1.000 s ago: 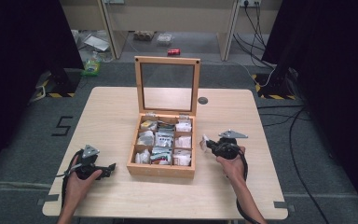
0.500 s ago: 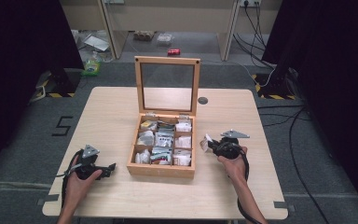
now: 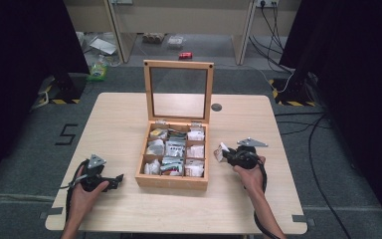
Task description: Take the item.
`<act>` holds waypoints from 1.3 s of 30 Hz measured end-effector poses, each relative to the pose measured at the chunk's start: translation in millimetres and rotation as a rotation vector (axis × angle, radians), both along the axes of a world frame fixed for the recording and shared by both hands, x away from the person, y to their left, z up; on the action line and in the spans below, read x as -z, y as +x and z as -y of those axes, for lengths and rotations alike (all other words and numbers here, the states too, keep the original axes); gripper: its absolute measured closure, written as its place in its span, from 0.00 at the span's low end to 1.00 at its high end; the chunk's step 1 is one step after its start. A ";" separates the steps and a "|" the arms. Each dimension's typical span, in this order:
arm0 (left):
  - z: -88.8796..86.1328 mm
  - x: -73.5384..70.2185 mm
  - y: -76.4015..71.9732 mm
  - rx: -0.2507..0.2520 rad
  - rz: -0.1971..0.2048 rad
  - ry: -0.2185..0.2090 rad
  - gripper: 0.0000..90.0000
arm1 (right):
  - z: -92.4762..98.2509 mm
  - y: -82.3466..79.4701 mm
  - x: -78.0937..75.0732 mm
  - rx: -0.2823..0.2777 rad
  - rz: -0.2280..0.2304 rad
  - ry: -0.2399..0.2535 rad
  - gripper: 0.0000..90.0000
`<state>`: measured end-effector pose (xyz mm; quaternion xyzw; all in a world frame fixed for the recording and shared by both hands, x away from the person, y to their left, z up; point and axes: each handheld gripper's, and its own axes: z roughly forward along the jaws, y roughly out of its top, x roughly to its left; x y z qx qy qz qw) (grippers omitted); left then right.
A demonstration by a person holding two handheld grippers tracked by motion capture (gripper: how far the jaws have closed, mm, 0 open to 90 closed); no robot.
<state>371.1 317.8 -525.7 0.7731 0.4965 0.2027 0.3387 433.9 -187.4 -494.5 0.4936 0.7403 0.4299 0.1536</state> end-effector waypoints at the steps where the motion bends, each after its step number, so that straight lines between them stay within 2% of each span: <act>1: 0.0 0.0 0.0 0.000 0.000 0.000 0.00 | 0.1 0.3 -0.2 0.005 -0.001 0.002 0.76; 10: 0.0 0.0 0.0 0.000 0.000 0.000 0.00 | 3.6 0.9 -1.7 0.020 -0.011 0.017 0.70; 39: 0.0 0.0 0.0 0.000 0.000 0.000 0.00 | 15.5 1.5 -13.5 0.057 0.021 0.061 0.65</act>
